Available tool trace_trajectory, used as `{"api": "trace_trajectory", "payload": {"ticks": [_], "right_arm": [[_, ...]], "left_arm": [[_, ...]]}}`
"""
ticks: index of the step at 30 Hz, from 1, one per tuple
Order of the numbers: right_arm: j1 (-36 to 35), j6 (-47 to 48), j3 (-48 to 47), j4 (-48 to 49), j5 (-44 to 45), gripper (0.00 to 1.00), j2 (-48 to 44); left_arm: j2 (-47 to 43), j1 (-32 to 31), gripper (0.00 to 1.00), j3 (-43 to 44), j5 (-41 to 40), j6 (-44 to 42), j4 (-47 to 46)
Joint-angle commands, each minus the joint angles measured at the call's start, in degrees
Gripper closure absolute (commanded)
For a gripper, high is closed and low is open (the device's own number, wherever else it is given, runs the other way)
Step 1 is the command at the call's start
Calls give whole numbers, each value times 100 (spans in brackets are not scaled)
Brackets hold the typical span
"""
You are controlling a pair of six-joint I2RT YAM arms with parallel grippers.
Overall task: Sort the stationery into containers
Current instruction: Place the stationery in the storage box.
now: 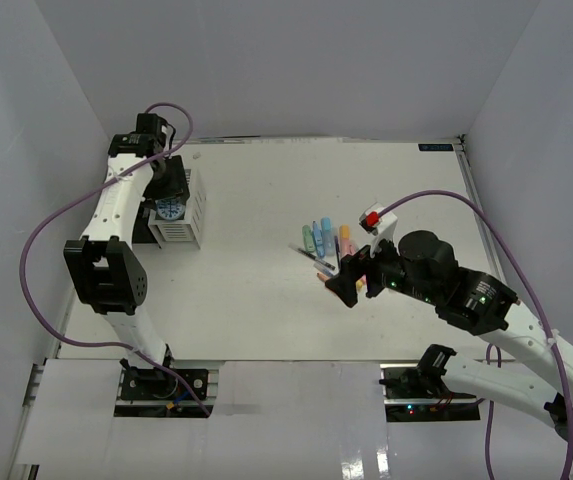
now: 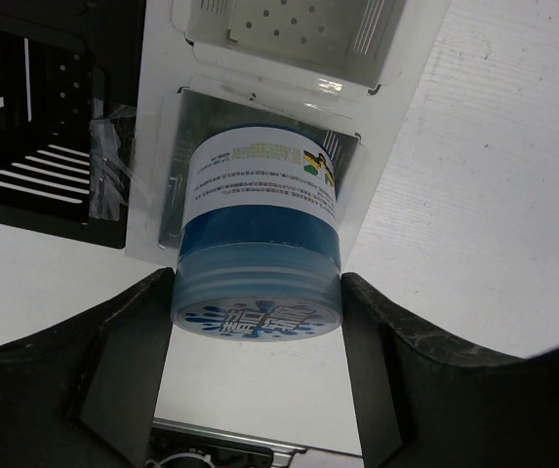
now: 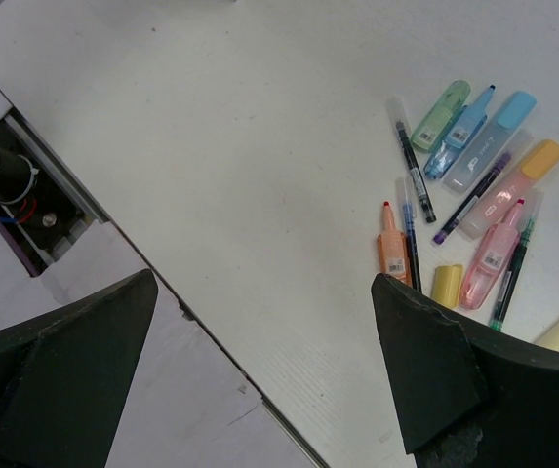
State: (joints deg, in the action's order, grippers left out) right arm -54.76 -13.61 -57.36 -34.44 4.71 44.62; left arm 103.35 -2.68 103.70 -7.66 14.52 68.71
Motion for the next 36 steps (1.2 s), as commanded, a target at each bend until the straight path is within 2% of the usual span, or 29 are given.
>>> {"api": "trace_trajectory", "payload": {"ticks": [1,4,13,14,20,32,36], "right_arm": [[1,-98,50,77,-23,2,-32],[1,-116,67,77,-23,2,-6],[1,-230,155,86,109,0,12],[1,-265,164,86,153,3,12],[-8,-414,287,121,337,10,3],[1,-749,331,236,434,10,134],[1,-863,340,306,452,10,134]], "left_arm": [[-254,65,82,-8,151,-11,-68],[-149,74,67,54,194,-11,-129],[124,83,37,282,327,-2,-217],[124,83,32,291,344,7,-244],[19,101,15,274,362,-2,-384],[-78,171,7,256,502,-187,-771],[-8,189,16,177,468,-240,-964]]}}
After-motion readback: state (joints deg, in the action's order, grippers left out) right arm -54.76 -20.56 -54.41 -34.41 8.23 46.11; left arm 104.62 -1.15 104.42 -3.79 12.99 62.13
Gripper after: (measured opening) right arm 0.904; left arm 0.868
